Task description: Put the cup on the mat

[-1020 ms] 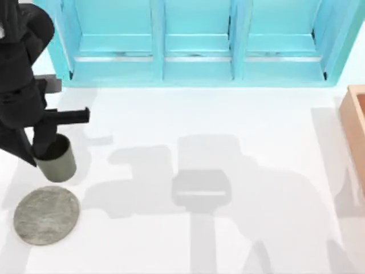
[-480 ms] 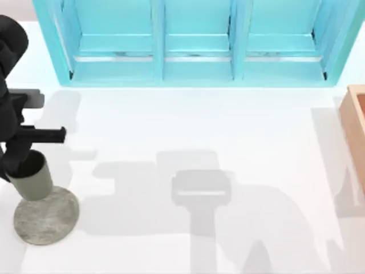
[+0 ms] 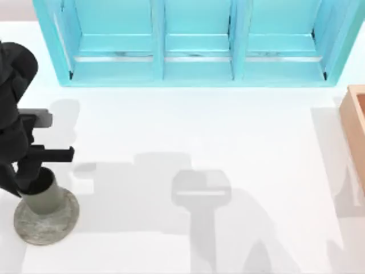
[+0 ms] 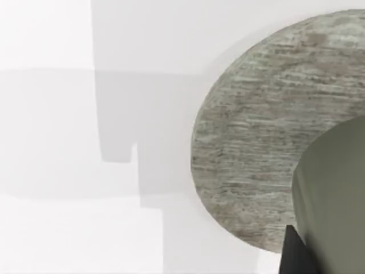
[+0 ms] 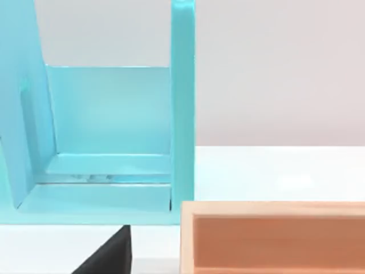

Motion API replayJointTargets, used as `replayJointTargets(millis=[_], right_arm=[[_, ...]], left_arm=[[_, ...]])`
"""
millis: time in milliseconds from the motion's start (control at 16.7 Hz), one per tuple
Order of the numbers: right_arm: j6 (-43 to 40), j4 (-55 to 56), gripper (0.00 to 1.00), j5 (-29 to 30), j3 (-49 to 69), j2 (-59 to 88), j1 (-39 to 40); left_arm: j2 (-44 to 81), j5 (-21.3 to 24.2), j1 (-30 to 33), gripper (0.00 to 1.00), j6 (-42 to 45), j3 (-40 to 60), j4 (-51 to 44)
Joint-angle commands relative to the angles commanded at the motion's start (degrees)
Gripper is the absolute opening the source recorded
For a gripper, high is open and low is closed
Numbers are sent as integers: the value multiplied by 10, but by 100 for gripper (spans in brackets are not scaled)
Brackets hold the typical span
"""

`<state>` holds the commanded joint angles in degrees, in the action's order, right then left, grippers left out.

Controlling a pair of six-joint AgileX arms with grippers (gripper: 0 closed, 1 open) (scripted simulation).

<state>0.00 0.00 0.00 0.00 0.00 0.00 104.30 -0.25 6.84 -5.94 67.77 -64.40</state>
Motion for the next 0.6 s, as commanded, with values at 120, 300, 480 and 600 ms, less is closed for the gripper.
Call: replayJointTargets(millis=[120,300,480,600], right_arm=[[0,0,100,0,0,0,0],[0,0,100,0,0,0,0],[0,0,100,0,0,0,0],[0,0,100,0,0,0,0]], left_arm=[[6,0,2,0,-3,-27,32],[11,1,4,0,-5,-36,42],[11,1,4,8,-5,-36,42],[11,1,4,23,-5,-36,42]])
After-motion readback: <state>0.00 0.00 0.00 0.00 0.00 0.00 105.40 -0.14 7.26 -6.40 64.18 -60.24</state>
